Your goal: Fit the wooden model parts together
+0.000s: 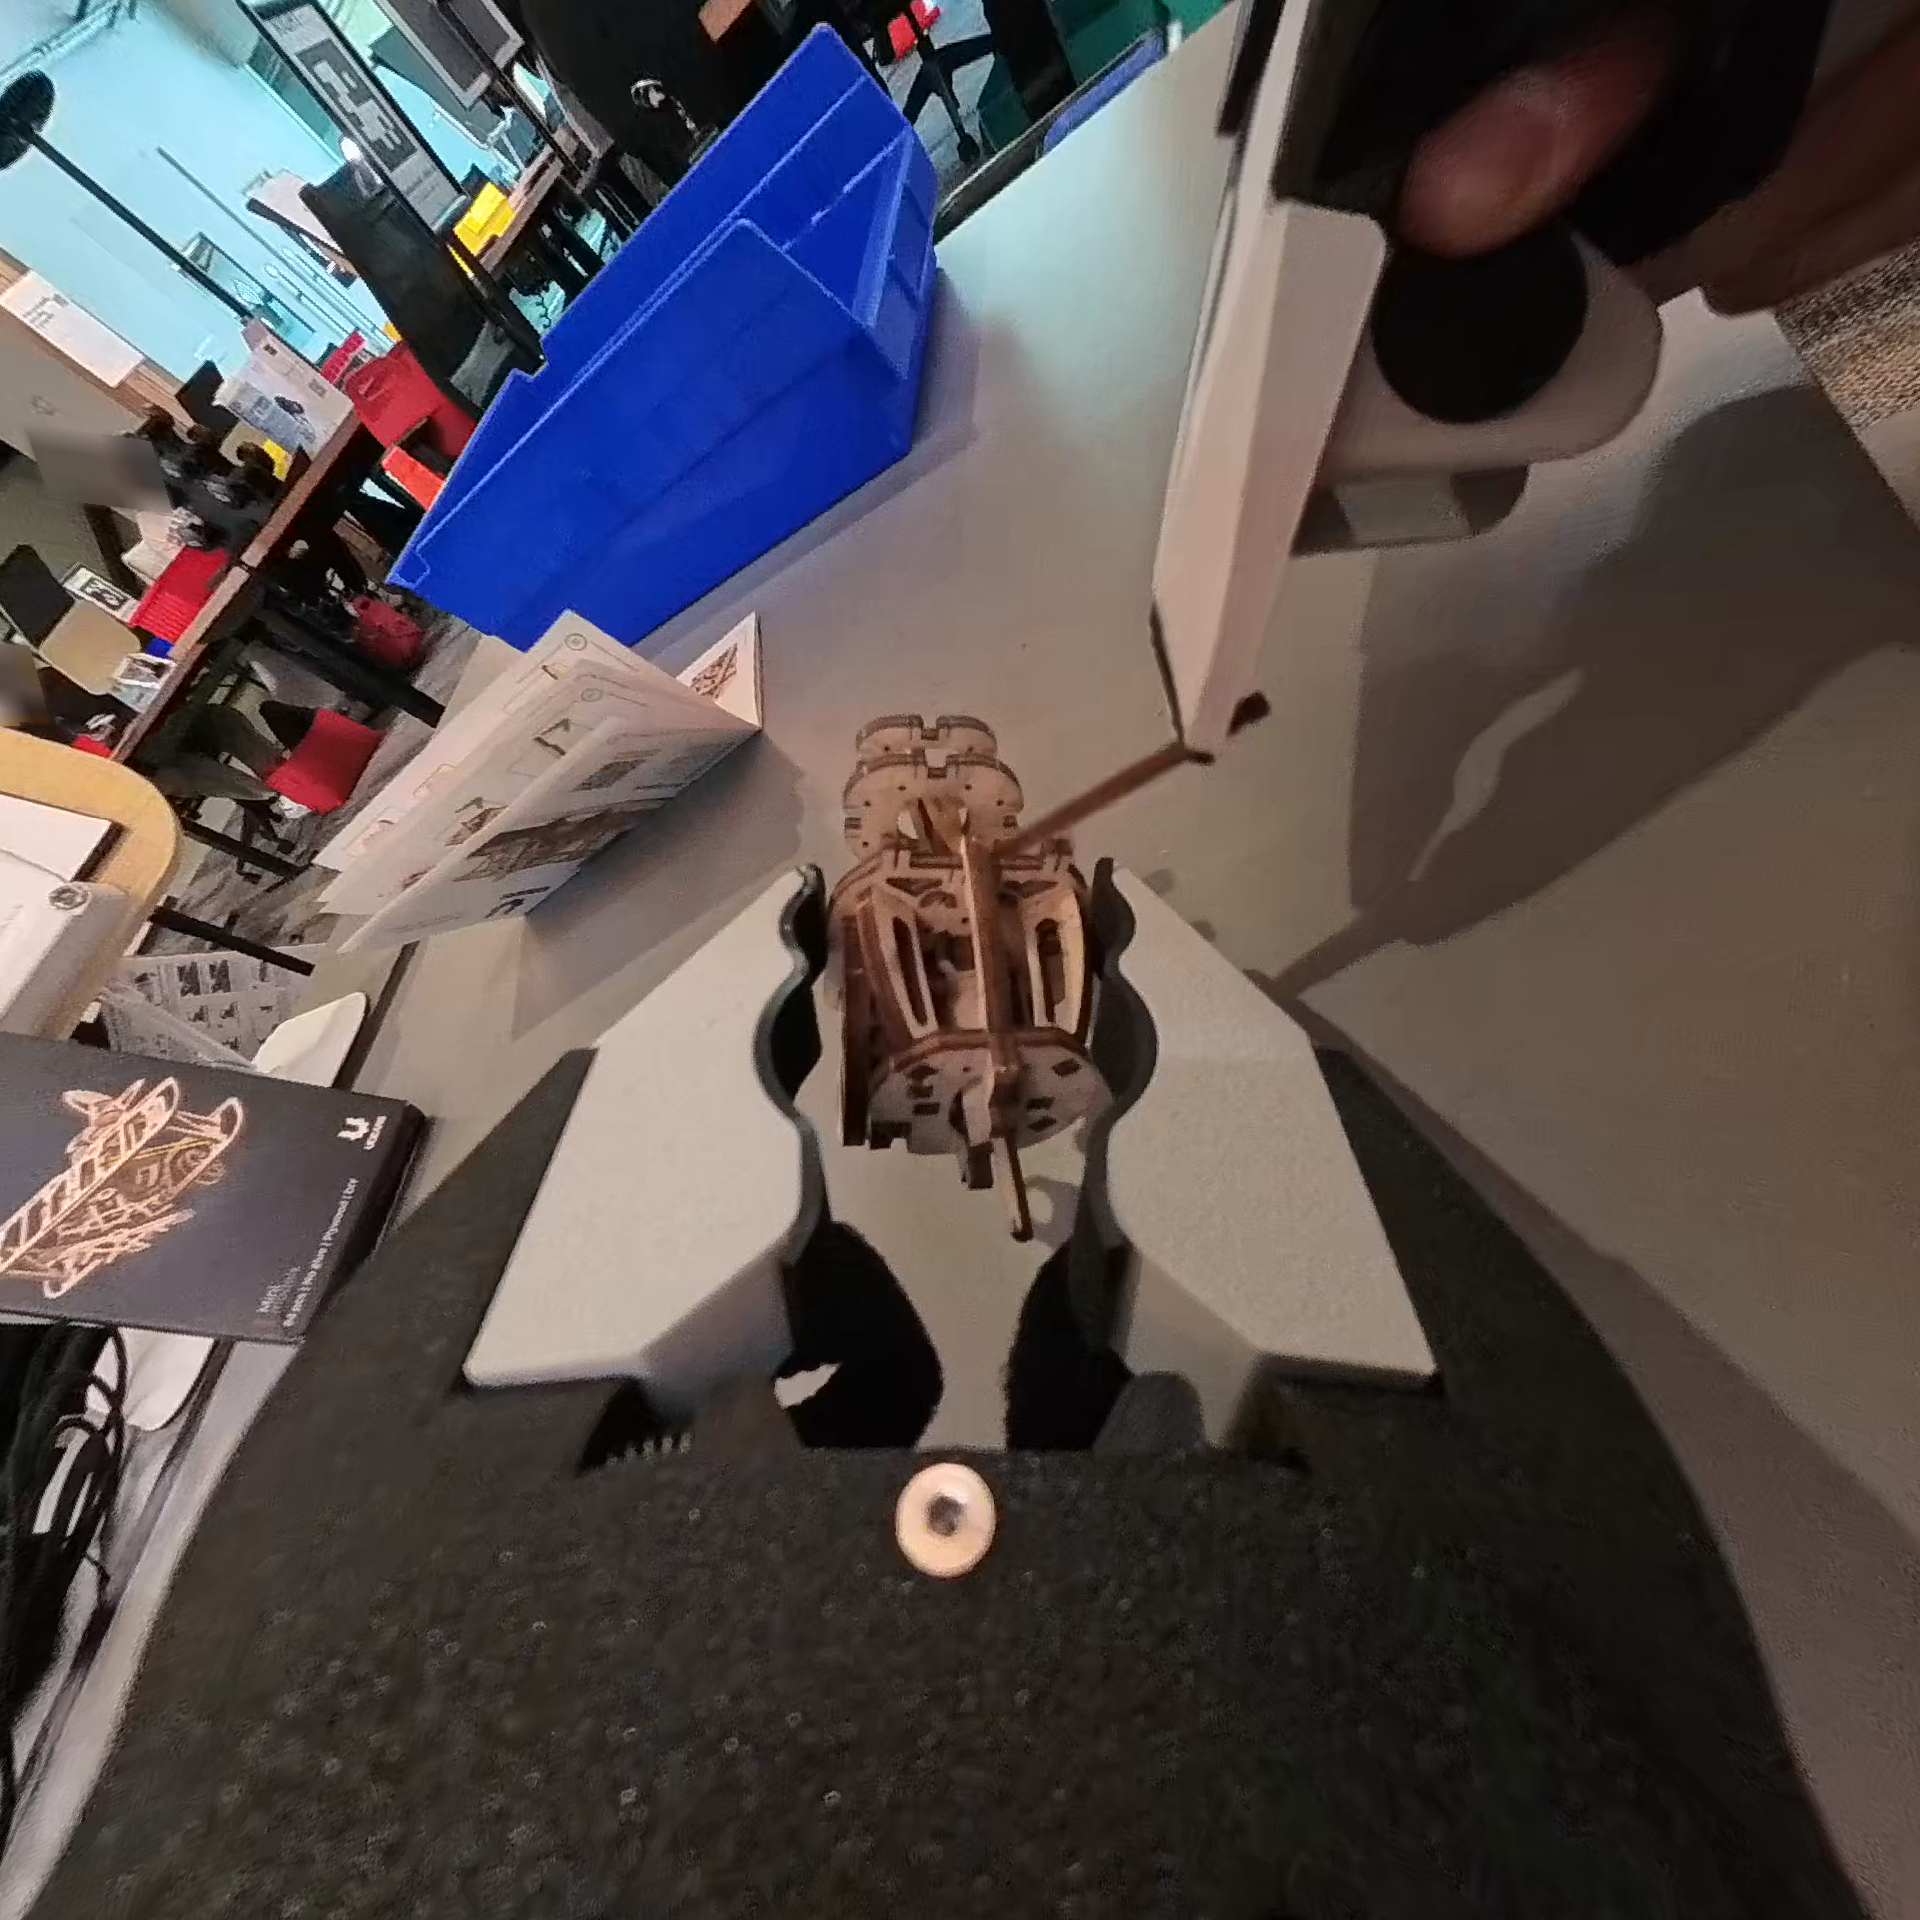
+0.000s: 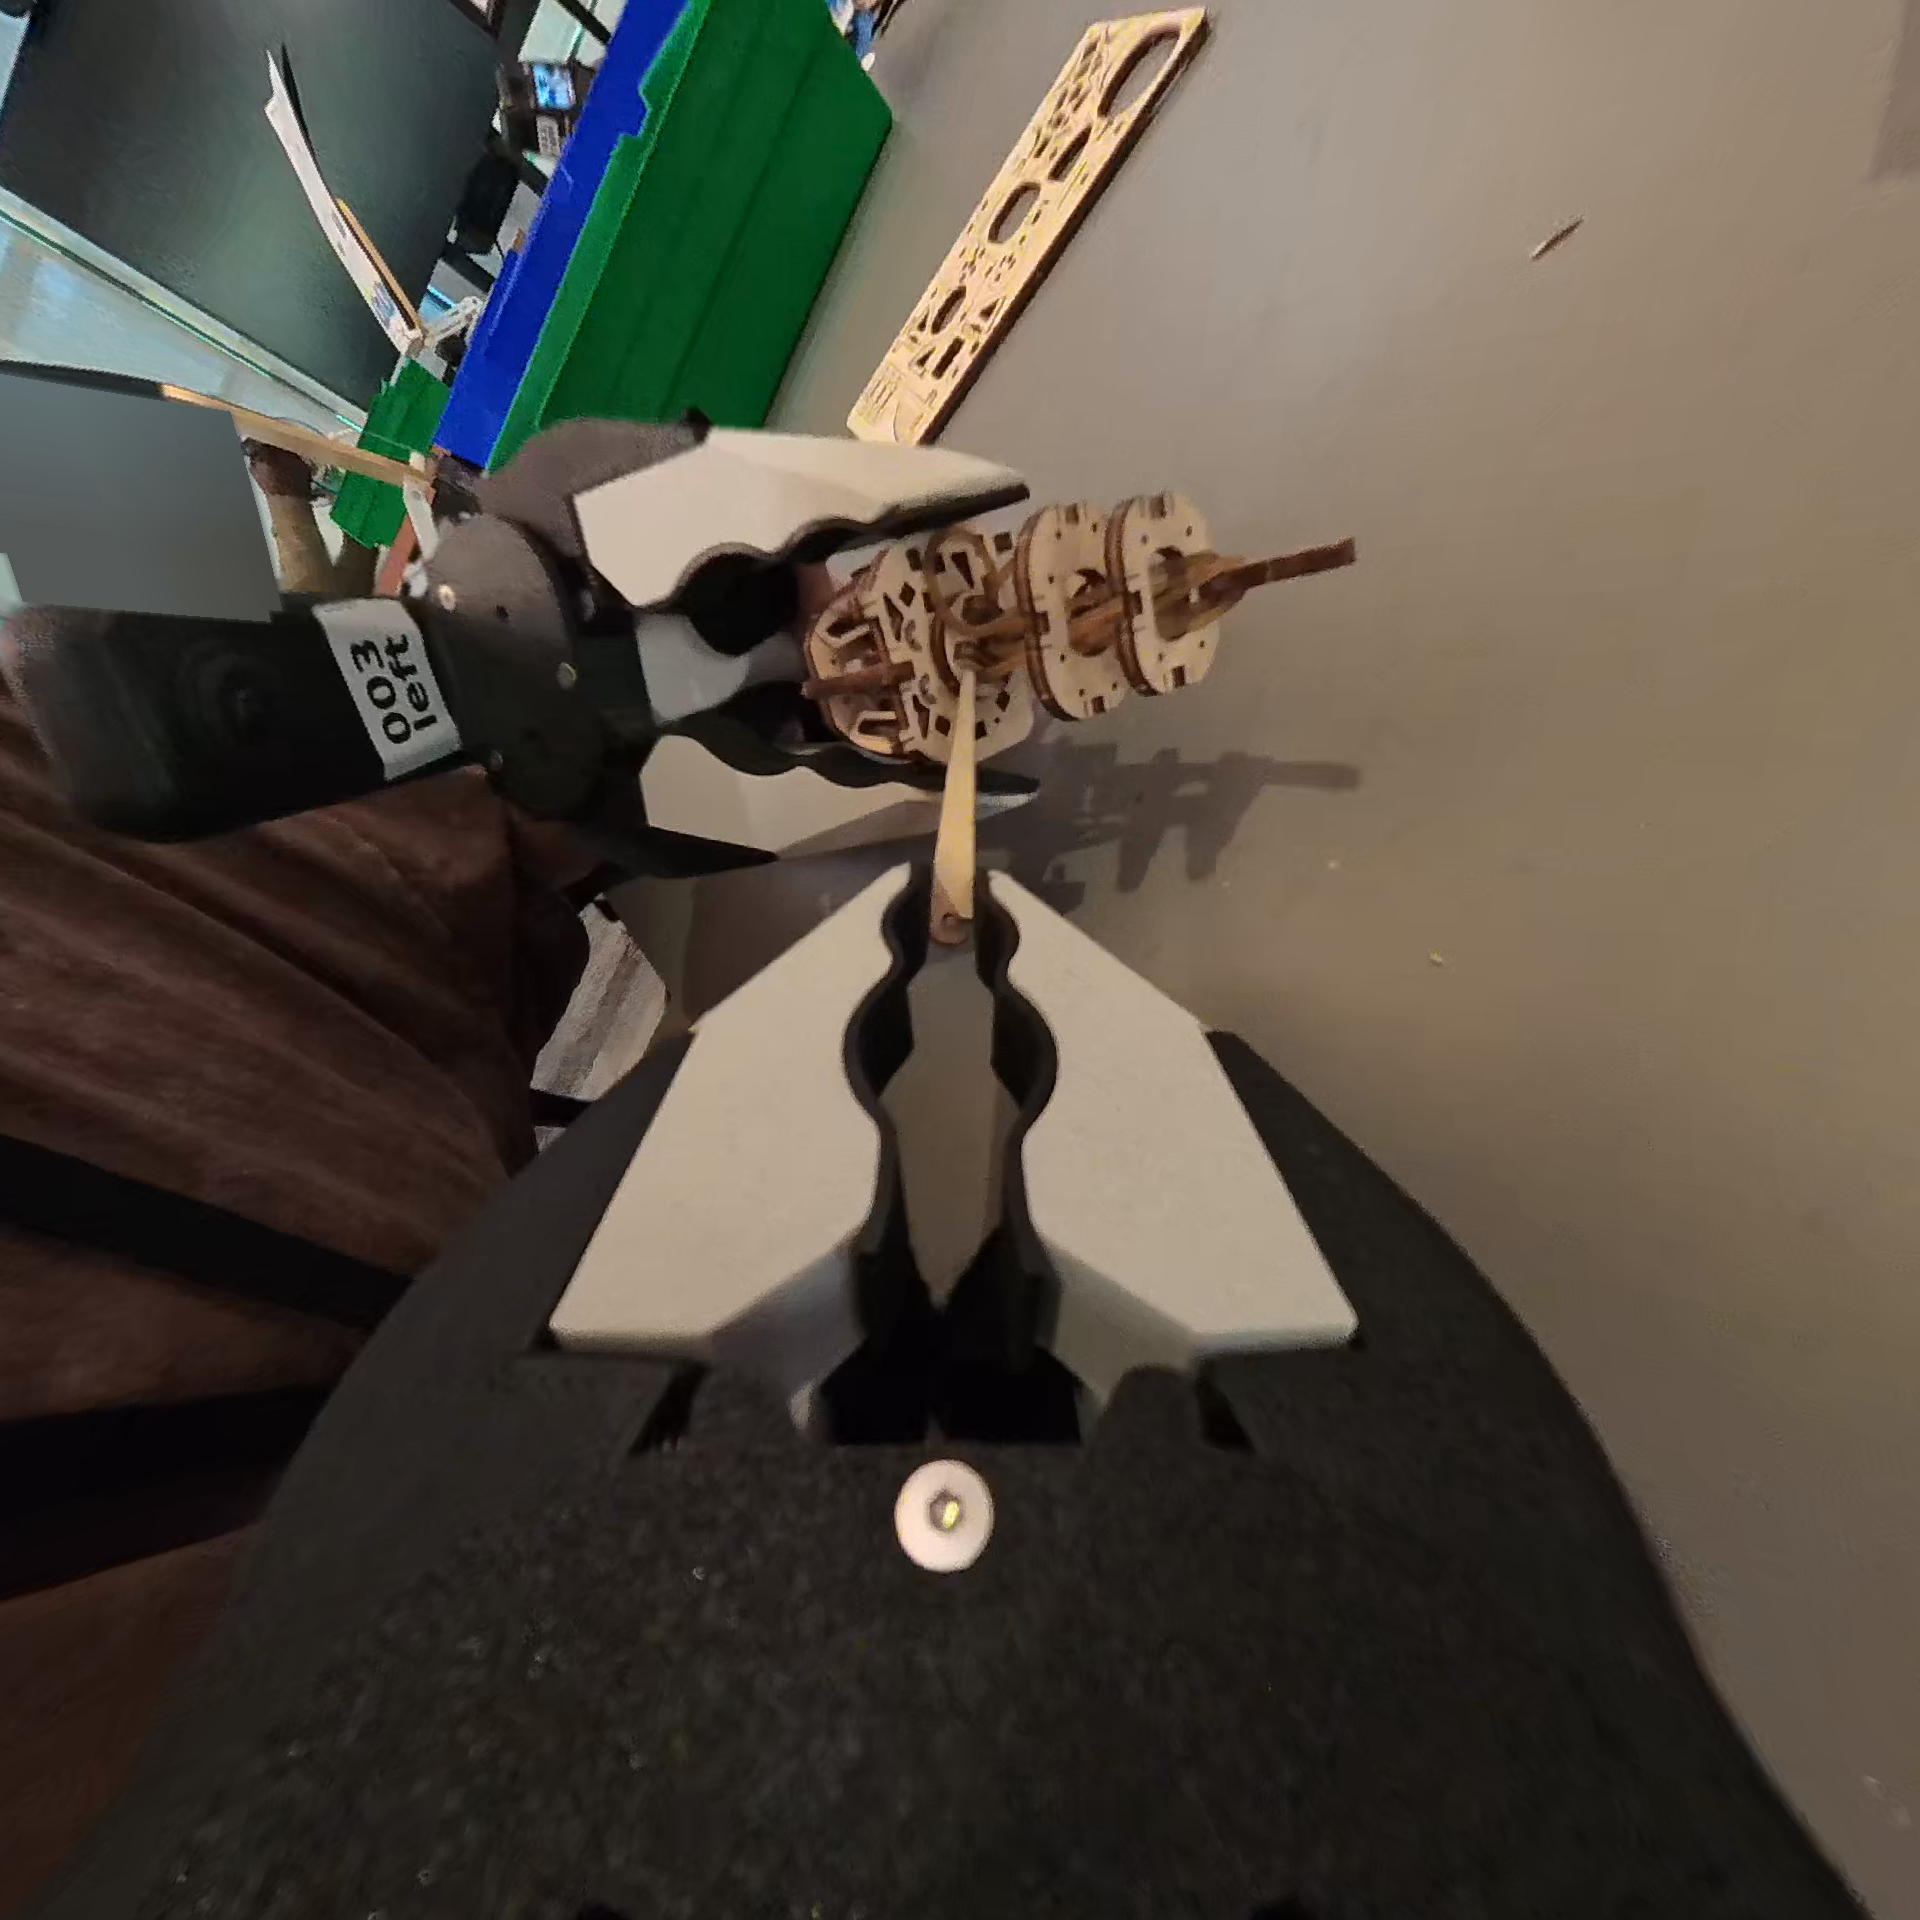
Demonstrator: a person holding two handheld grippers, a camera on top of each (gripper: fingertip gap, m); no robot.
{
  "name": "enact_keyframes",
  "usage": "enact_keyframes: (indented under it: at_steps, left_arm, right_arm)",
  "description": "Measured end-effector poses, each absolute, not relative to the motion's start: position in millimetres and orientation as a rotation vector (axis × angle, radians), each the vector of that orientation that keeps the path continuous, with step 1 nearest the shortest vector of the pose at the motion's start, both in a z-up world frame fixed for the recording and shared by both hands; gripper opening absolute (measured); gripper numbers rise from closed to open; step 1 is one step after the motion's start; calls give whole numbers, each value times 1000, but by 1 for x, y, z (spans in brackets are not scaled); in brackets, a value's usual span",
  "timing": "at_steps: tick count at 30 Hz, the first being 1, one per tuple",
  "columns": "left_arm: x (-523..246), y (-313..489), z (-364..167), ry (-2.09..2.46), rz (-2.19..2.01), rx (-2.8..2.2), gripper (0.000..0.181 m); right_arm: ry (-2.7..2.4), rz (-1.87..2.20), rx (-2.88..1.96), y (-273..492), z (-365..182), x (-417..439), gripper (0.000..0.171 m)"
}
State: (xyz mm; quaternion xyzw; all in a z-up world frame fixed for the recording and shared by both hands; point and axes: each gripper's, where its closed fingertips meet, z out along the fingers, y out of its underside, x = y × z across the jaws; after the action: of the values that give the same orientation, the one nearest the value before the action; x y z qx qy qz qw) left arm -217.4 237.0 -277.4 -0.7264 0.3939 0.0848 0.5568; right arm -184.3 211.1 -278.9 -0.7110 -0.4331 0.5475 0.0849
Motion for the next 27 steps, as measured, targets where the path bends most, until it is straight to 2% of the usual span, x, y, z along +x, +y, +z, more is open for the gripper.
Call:
enact_keyframes:
  at_steps: [9,27]
  left_arm:
    - [-211,234,-280,999,271,-1680,48]
    - [-204,234,-285,1027,265,-1685,48]
  right_arm:
    - [-1340,1517,-2127,214,-284,-186,7]
    - [-1349,1615,-2051,208,-274,-191,7]
